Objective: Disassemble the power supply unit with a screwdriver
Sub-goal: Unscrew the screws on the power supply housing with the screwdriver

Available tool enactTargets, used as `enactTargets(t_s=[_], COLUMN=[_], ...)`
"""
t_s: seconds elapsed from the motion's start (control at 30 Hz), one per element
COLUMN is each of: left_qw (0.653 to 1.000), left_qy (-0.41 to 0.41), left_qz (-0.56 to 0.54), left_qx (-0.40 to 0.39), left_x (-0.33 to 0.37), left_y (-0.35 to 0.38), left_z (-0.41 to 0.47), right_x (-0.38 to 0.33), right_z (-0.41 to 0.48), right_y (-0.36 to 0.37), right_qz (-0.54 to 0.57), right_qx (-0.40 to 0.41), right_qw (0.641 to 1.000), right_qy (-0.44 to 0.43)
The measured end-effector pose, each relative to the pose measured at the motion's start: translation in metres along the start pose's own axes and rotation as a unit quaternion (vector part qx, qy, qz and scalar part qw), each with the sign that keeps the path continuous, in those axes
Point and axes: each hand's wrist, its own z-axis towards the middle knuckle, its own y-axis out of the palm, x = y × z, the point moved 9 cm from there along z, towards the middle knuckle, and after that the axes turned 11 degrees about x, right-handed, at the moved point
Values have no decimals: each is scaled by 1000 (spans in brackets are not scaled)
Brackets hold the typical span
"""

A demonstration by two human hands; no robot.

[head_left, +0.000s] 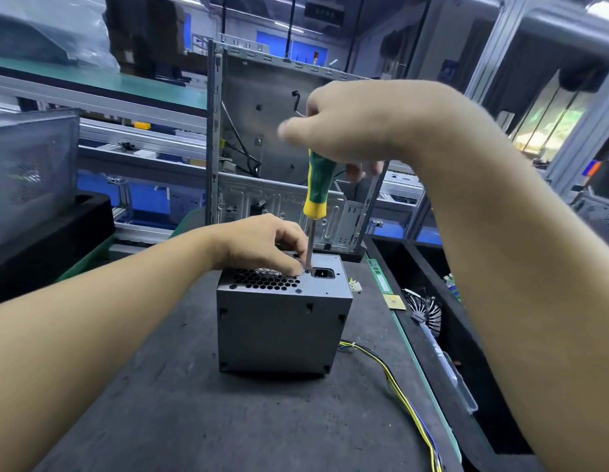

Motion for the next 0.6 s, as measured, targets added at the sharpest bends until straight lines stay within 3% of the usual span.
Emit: enactTargets(t_s=[0.1,0.33,0.5,0.6], left_qw=[1000,1000,1000,1000], left_qy=[-6,1,-4,-6], left_qz=[-6,-24,-24,-17], left_qx=[0,-5,-6,-10], left_x=[-1,0,0,0], left_y=[0,1,-1,0], left_z=[0,-1,0,0], right_x=[-2,-8,-4,-6], right_z=[5,-4,6,5], right_y=[-4,-2,-6,-2], right_qz=[-1,37,9,47], right_qx=[46,1,65,48], right_qw=[999,999,998,998], right_qy=[-15,-15,-4,-18])
